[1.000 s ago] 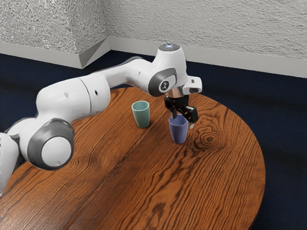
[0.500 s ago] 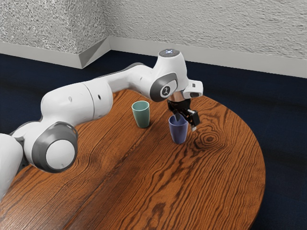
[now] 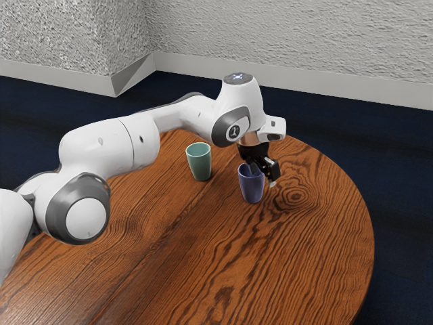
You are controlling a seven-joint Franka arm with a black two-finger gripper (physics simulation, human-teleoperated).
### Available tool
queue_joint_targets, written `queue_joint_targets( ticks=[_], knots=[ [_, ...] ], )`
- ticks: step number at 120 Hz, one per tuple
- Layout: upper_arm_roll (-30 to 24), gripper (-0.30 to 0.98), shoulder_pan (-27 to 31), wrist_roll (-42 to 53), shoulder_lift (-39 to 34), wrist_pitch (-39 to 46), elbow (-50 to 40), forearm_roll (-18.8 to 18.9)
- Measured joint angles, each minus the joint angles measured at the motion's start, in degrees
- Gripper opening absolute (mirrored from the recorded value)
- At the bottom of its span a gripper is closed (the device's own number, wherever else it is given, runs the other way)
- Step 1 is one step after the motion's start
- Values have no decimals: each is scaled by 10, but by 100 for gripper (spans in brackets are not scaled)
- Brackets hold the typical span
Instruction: Place the right cup onto the left cup
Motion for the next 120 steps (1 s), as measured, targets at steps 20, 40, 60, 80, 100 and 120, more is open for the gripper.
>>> queue_joint_targets(
  ticks=[20,40,60,80,100,120],
  knots=[
    [1,33,0,5,0,2,-1,-1],
    [3,9,0,9,0,3,-1,-1],
    [5,-3,0,13,0,3,-2,0],
    [5,-7,0,15,0,0,-2,2],
    [6,-9,-1,15,-7,-2,-3,6],
    [7,-9,-2,14,-38,-11,-27,8]
  ],
)
